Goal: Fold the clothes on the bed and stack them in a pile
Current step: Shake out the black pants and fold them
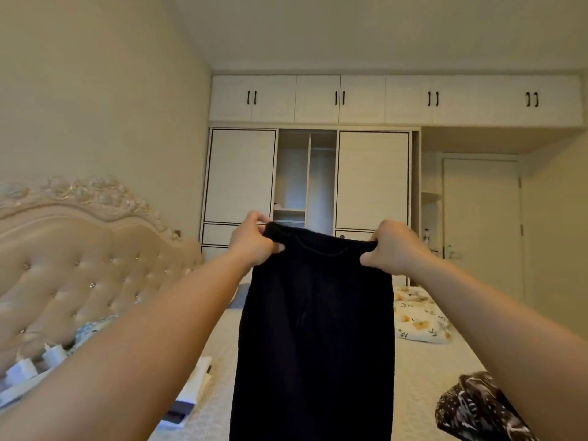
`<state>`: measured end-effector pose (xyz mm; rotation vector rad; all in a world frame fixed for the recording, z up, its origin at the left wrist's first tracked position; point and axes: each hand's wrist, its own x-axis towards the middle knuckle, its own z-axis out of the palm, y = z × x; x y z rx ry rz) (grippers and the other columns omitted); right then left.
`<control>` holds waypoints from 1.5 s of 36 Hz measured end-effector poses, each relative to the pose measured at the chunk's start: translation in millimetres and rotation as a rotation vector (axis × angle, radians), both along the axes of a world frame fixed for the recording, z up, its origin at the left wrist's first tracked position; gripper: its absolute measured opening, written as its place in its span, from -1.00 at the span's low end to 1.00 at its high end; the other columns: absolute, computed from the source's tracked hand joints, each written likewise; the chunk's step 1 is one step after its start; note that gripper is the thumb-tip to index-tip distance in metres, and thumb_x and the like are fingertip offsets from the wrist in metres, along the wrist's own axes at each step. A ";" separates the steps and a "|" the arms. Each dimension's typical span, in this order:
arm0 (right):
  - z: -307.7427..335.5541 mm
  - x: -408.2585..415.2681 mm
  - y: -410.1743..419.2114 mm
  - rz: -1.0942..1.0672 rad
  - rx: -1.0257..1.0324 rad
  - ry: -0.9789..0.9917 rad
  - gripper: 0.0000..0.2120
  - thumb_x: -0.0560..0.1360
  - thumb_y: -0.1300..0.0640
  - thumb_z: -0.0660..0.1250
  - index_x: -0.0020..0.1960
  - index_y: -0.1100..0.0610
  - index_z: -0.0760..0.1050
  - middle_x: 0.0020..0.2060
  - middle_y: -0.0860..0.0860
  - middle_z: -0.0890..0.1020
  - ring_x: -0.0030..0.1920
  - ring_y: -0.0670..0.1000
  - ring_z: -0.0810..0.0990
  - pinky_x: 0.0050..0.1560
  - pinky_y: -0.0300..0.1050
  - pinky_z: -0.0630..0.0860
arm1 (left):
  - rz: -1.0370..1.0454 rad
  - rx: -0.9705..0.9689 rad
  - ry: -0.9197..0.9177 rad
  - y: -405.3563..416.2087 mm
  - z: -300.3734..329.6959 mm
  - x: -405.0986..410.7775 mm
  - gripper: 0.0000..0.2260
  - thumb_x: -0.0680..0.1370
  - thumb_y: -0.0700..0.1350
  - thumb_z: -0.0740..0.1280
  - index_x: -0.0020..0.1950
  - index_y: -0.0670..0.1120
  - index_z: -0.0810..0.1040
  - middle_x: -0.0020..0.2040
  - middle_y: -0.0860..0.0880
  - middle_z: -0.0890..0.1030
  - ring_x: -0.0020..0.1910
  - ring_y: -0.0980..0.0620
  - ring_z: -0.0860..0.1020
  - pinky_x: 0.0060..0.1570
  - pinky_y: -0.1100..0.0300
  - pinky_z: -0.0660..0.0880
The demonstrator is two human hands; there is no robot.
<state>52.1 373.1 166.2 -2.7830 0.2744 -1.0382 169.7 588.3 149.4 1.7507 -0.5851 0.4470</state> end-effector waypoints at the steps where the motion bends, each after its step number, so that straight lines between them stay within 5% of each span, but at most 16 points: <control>1: 16.2 -7.5 3.7 0.002 -0.002 -0.078 -0.77 0.35 0.09 0.38 -0.38 0.20 0.44 -0.36 0.05 0.41 -0.41 0.02 0.37 -0.47 -0.21 0.24 | 0.038 -0.059 -0.039 1.1 15.4 -7.7 -0.62 0.40 -0.27 0.49 0.07 0.01 0.43 -0.07 0.06 0.54 0.03 -0.03 0.55 0.12 0.00 0.52; 6: 88.5 -48.7 24.6 0.256 0.281 -0.722 -0.72 0.43 -0.01 0.40 0.08 0.06 0.51 0.01 -0.02 0.51 0.00 0.02 0.51 -0.14 -0.30 0.35 | -0.067 -0.483 -0.345 10.7 87.3 -58.4 -0.82 0.50 -0.16 0.41 -0.10 0.12 0.49 -0.02 0.07 0.60 0.00 0.04 0.59 0.07 0.11 0.54; 9: 94.2 -60.5 35.1 0.580 0.592 -0.560 -0.71 0.45 -0.07 0.40 0.12 -0.03 0.46 -0.10 -0.16 0.55 -0.10 -0.11 0.54 -0.23 -0.28 0.39 | -0.151 -0.501 -0.425 13.8 104.4 -76.2 -0.86 0.59 -0.11 0.29 -0.06 0.15 0.44 -0.03 0.15 0.59 -0.03 0.12 0.58 -0.01 0.19 0.52; 11: 86.8 -58.8 34.2 0.524 0.540 -0.434 -0.73 0.49 -0.02 0.38 0.16 0.01 0.50 -0.11 -0.12 0.56 -0.09 -0.06 0.55 -0.15 -0.21 0.41 | -0.088 -0.387 -0.477 17.6 106.5 -77.1 -0.92 0.61 -0.09 0.24 0.02 0.10 0.41 -0.06 0.19 0.55 -0.06 0.17 0.54 -0.07 0.27 0.46; 14: 86.1 -61.1 27.9 0.429 0.542 -0.512 -0.75 0.51 0.02 0.36 0.14 0.09 0.53 -0.09 -0.03 0.57 -0.04 0.03 0.54 -0.05 -0.09 0.42 | -0.005 -0.200 -0.541 27.3 109.8 -73.9 -0.91 0.61 -0.07 0.25 0.11 0.00 0.41 -0.05 0.14 0.56 -0.07 0.13 0.52 -0.15 0.32 0.38; 18: 97.4 -68.0 25.6 0.425 0.518 -0.567 -0.83 0.48 -0.05 0.39 -0.06 0.01 0.48 -0.22 -0.09 0.55 -0.19 -0.05 0.53 -0.22 -0.16 0.41 | 0.053 -0.139 -0.634 38.5 120.6 -79.6 -0.91 0.61 -0.05 0.26 0.09 0.06 0.39 -0.09 0.21 0.53 -0.11 0.20 0.49 -0.21 0.53 0.34; 22: 94.1 -68.1 22.9 0.428 0.469 -0.541 -0.82 0.45 -0.09 0.41 -0.16 -0.04 0.45 -0.25 -0.13 0.55 -0.22 -0.11 0.52 -0.29 -0.22 0.38 | 0.146 0.006 -0.672 45.4 114.9 -72.4 -0.75 0.61 0.04 0.23 0.25 0.00 0.37 0.04 0.04 0.57 0.00 0.03 0.51 -0.02 0.19 0.40; 26: 62.1 -47.3 11.2 0.410 0.500 -0.414 -0.77 0.43 -0.14 0.41 -0.24 -0.06 0.44 -0.28 -0.10 0.56 -0.26 -0.10 0.52 -0.37 -0.23 0.33 | 0.145 0.067 -0.548 39.2 82.5 -44.8 -0.67 0.58 0.10 0.26 0.28 -0.01 0.40 0.03 0.07 0.52 -0.01 0.07 0.46 -0.04 0.19 0.35; 32: -27.2 28.9 -33.4 0.252 0.435 -0.169 -0.82 0.49 -0.13 0.34 -0.13 -0.03 0.47 -0.21 -0.09 0.57 -0.17 -0.01 0.54 -0.21 -0.15 0.38 | -0.080 0.058 -0.017 1.1 -12.2 24.5 -0.77 0.58 0.03 0.29 0.17 -0.05 0.53 0.11 -0.06 0.62 0.06 -0.04 0.58 0.13 0.03 0.51; 36: -82.5 88.9 -67.9 0.085 0.291 0.016 -0.85 0.52 -0.18 0.27 -0.05 -0.11 0.43 -0.20 -0.07 0.54 -0.15 0.03 0.51 -0.14 -0.06 0.43 | -0.123 0.002 0.258 -28.5 -61.6 80.5 -0.89 0.62 -0.14 0.25 0.05 -0.05 0.56 -0.03 -0.04 0.64 -0.11 0.03 0.60 -0.21 0.17 0.51; 42: -87.1 210.5 -100.4 0.122 0.879 -0.164 -0.76 0.55 0.09 0.33 0.18 0.12 0.48 0.09 0.12 0.60 0.01 0.18 0.60 -0.08 0.02 0.59 | 0.184 -0.066 0.177 -112.8 -62.5 192.6 -0.74 0.61 -0.18 0.20 0.27 -0.18 0.50 0.18 -0.16 0.56 0.17 -0.15 0.53 0.16 0.09 0.45; 44: -98.1 259.2 -108.7 0.085 1.043 -0.132 -0.75 0.60 0.18 0.22 0.25 0.20 0.41 0.18 0.14 0.58 0.10 0.21 0.59 0.04 0.02 0.59 | 0.404 0.002 0.021 -147.0 -77.5 232.4 -0.67 0.62 -0.19 0.16 0.38 -0.09 0.39 0.32 -0.11 0.47 0.26 -0.11 0.46 0.17 0.15 0.35; 46: -134.8 308.7 -118.7 -0.044 0.852 -0.023 -0.60 0.60 0.13 0.17 0.38 0.29 0.30 0.33 0.21 0.43 0.28 0.23 0.45 0.25 0.08 0.45 | 0.492 0.142 -0.108 -179.6 -118.5 271.3 -0.54 0.64 -0.18 0.14 0.53 -0.01 0.15 0.51 -0.05 0.21 0.44 -0.07 0.26 0.34 0.06 0.22; 48: -193.7 346.3 -124.1 -0.149 0.652 0.118 -0.36 0.60 0.01 0.17 0.52 0.26 -0.01 0.50 0.21 0.07 0.44 0.26 0.19 0.36 0.15 0.29 | 0.552 0.431 -0.193 -207.9 -182.1 302.8 -0.39 0.63 -0.09 0.18 0.57 0.00 -0.10 0.58 -0.04 -0.07 0.54 -0.10 -0.05 0.46 -0.12 0.02; 51: -308.2 380.6 -129.3 -0.139 0.374 0.410 -0.20 0.56 -0.16 0.19 0.54 -0.04 -0.29 0.52 0.05 -0.32 0.52 0.25 -0.07 0.40 0.32 0.13 | 0.490 0.899 -0.119 -226.1 -298.9 337.0 -0.34 0.63 0.10 0.11 0.56 -0.01 -0.25 0.57 -0.02 -0.25 0.54 -0.11 -0.23 0.44 -0.20 -0.17; 54: -412.4 396.4 -148.8 -0.080 0.131 0.731 -0.32 0.56 -0.29 0.04 0.55 -0.12 -0.16 0.54 -0.04 -0.24 0.53 0.15 -0.20 0.42 0.36 -0.07 | 0.352 1.236 0.135 -212.4 -408.9 364.6 -0.42 0.62 0.22 -0.06 0.57 0.08 -0.16 0.58 -0.01 -0.19 0.54 -0.10 -0.22 0.45 -0.23 -0.21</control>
